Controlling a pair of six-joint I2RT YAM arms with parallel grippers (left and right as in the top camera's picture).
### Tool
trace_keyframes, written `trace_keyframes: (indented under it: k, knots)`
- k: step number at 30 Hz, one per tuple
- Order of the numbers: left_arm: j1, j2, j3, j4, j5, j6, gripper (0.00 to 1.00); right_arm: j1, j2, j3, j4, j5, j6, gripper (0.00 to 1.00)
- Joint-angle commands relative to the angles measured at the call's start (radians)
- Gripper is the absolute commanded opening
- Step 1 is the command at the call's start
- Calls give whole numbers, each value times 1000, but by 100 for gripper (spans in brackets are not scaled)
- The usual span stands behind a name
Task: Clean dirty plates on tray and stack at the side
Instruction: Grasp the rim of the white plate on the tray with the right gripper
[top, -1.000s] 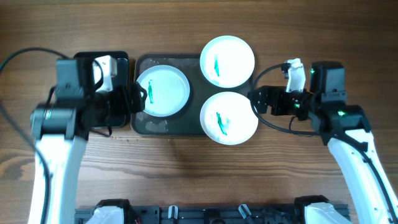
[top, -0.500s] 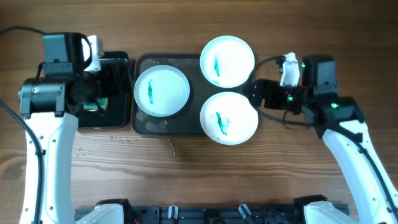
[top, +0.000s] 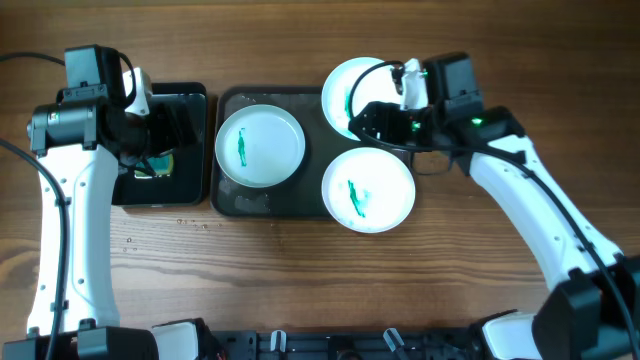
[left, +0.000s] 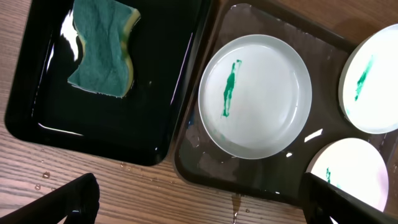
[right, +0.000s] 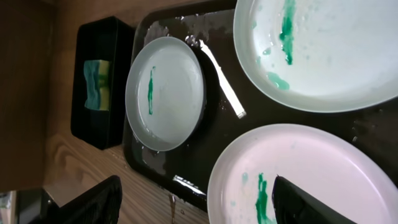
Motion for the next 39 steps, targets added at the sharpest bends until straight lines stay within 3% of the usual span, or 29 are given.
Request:
trace_keyframes:
  k: [1,10,24,31,39]
  knots:
    - [8,-2,20,7,-61,-9,100,42,48,24,34,-15,33,75]
    - [8,-2,20,29,-82,-10,100,99,122,29,103,64,103,70]
    - [8,-2,20,42,-87,-29,100,170,302,164,124,172,96,62]
    - [8,-1,19,36,-173,-32,100,248,393,164,209,308,104,52]
    - [8,-1,19,37,-210,-32,100,314,490,164,350,377,108,49]
